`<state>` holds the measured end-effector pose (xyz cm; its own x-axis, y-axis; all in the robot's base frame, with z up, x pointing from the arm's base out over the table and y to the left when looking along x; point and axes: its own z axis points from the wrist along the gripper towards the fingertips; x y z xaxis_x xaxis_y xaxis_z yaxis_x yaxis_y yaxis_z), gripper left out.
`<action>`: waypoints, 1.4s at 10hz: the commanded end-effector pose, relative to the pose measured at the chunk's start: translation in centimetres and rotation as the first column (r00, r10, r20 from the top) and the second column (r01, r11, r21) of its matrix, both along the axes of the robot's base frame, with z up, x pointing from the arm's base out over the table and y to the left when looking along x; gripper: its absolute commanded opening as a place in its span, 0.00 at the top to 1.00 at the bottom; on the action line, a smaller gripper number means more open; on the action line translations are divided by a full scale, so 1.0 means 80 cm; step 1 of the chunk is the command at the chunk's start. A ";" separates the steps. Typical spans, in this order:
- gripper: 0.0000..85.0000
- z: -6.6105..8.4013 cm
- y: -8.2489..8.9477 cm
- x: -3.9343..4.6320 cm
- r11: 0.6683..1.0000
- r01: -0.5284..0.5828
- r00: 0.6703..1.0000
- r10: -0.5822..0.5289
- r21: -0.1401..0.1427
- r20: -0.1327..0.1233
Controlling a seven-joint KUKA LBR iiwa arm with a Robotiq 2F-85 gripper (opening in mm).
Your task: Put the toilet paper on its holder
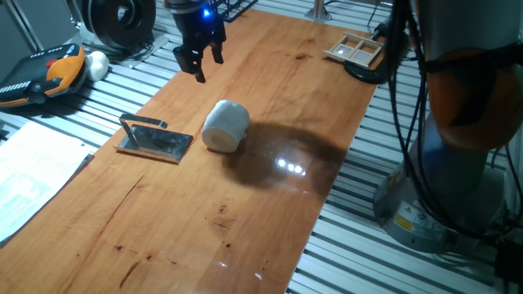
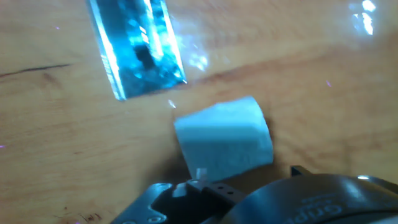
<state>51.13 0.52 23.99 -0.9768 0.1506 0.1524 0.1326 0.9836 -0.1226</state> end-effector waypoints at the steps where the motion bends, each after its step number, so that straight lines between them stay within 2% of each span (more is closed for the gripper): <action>1: 0.40 0.000 -0.001 0.000 0.995 0.097 0.995 -0.097 0.000 -0.008; 3: 0.40 0.000 -0.001 0.000 0.995 0.096 0.995 -0.096 0.003 -0.013; 5: 0.40 -0.002 0.001 0.001 0.992 0.121 0.993 -0.120 0.027 -0.022; 6: 0.40 -0.007 0.003 0.005 0.991 0.129 0.991 -0.128 0.024 -0.032; 7: 0.40 -0.011 0.005 0.010 0.990 0.136 0.989 -0.135 0.018 -0.053; 10: 0.40 -0.014 0.007 0.019 0.991 0.136 0.989 -0.136 0.006 -0.053; 14: 0.40 -0.013 0.007 0.016 0.992 0.126 0.991 -0.126 0.004 -0.052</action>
<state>52.41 1.09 22.99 -0.9415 0.2703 0.2015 0.2488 0.9603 -0.1258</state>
